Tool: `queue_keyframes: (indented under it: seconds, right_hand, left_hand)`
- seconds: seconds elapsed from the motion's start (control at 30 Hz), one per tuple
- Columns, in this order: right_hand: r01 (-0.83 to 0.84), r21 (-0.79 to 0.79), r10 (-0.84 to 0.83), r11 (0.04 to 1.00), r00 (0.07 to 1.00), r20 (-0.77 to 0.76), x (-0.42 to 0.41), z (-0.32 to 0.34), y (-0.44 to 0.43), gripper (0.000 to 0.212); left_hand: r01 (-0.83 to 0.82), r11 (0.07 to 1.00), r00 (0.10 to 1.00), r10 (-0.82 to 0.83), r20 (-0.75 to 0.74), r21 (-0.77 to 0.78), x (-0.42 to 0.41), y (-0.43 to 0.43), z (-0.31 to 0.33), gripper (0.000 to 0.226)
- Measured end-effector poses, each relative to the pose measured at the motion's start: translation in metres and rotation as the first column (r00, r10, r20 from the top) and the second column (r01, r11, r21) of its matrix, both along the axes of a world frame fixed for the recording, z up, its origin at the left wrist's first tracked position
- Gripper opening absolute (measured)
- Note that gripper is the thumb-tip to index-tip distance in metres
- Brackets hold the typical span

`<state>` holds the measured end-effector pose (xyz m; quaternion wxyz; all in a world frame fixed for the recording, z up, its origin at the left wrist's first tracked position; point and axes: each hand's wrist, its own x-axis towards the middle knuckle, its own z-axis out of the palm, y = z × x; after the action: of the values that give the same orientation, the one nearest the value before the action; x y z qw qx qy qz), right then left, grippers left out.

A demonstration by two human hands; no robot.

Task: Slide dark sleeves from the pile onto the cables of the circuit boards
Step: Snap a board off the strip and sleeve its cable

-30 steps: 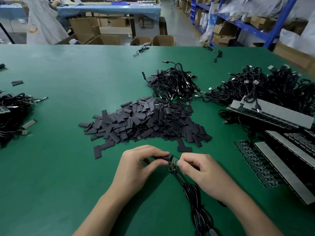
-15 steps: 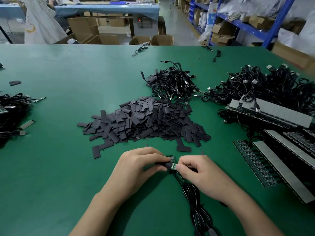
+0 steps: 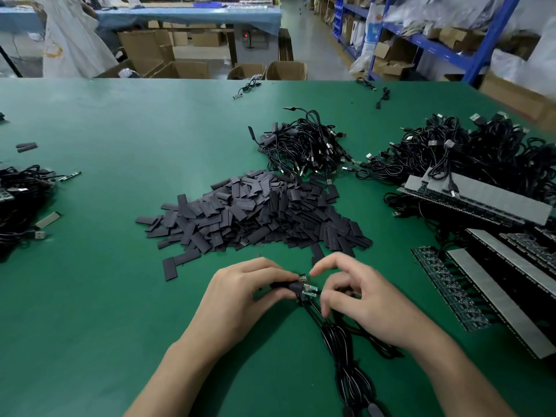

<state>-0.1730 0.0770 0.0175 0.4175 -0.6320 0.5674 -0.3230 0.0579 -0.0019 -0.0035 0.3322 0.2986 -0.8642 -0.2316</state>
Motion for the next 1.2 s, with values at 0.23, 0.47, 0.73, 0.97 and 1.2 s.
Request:
queue_keyframes:
  seconds: [0.23, 0.47, 0.73, 0.97, 1.2]
  right_hand:
    - [0.031, -0.023, -0.029, 0.999, 0.995, 0.092, 0.0, -0.004, -0.001, 0.023]
    - [0.042, -0.021, -0.039, 0.999, 0.987, 0.155, 0.003, -0.008, -0.003, 0.022]
    - [0.048, -0.012, -0.045, 0.999, 0.98, 0.193, 0.002, -0.011, -0.004, 0.024]
    - [0.063, -0.021, -0.058, 0.998, 0.98, 0.19, 0.005, -0.011, -0.004, 0.023]
    - [0.037, -0.009, -0.035, 0.999, 0.986, 0.163, 0.005, -0.01, -0.003, 0.024]
  left_hand:
    - [0.031, 0.999, 0.999, -0.031, -0.03, -0.018, -0.003, 0.003, 0.002, 0.021]
    - [0.041, 0.999, 0.998, -0.041, -0.047, -0.003, -0.006, 0.007, 0.003, 0.021]
    - [0.045, 0.998, 0.996, -0.042, -0.074, 0.046, -0.007, 0.008, 0.002, 0.016]
    - [0.032, 0.999, 0.998, -0.03, -0.063, 0.038, -0.007, 0.007, 0.001, 0.018]
    - [0.025, 1.0, 0.997, -0.025, -0.067, 0.007, -0.009, 0.008, 0.0, 0.019]
